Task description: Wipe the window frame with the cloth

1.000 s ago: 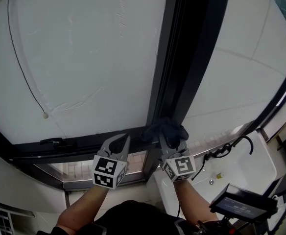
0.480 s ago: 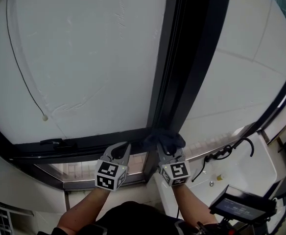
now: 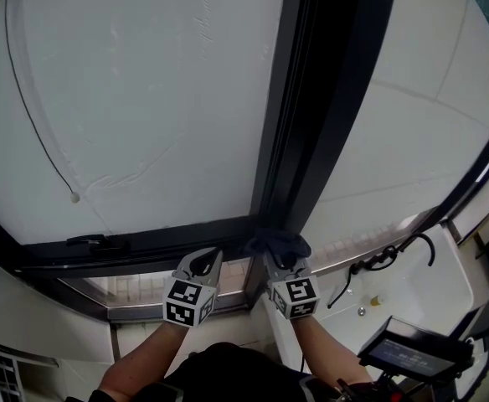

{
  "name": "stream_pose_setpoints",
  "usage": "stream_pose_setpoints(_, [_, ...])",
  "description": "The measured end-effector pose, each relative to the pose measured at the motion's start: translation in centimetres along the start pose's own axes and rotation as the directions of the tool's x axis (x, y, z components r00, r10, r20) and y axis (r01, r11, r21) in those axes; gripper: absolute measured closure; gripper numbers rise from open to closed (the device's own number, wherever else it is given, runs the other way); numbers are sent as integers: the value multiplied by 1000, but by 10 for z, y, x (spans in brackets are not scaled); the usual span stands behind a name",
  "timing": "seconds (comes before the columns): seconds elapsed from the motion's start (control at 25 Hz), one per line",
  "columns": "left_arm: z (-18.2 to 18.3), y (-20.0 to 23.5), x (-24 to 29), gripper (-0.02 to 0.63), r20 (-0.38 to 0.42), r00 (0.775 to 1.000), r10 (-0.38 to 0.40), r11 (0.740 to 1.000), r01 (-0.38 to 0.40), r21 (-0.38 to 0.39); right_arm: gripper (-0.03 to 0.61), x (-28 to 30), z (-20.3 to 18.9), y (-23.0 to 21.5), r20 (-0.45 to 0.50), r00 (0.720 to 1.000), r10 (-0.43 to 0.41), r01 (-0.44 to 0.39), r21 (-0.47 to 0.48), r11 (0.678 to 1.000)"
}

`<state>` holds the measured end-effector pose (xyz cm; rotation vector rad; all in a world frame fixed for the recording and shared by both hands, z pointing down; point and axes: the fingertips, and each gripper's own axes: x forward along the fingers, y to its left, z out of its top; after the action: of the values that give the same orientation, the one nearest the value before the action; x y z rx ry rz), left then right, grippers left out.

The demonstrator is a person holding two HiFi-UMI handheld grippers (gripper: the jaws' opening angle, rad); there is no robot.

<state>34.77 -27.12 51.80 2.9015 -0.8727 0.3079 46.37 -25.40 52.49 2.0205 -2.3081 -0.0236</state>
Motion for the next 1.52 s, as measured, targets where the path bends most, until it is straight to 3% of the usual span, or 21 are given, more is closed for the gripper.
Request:
stream_pose_setpoints(0.4, [-21, -1, -4, 620, -28, 1000, 10, 1000, -10, -16, 508, 3, -31, 2, -90, 996, 11, -9, 20, 1000])
stream_pose_setpoints(1.0, [-17, -9, -8, 620, -16, 1000, 3, 1000, -3, 2, 507, -5, -38, 8, -158, 987, 22, -22, 6, 1000])
stream_pose_setpoints(1.52, [-28, -6, -20, 620, -37, 999, 34, 999, -34, -19, 508, -38, -42, 11, -140, 990, 22, -17, 34, 999])
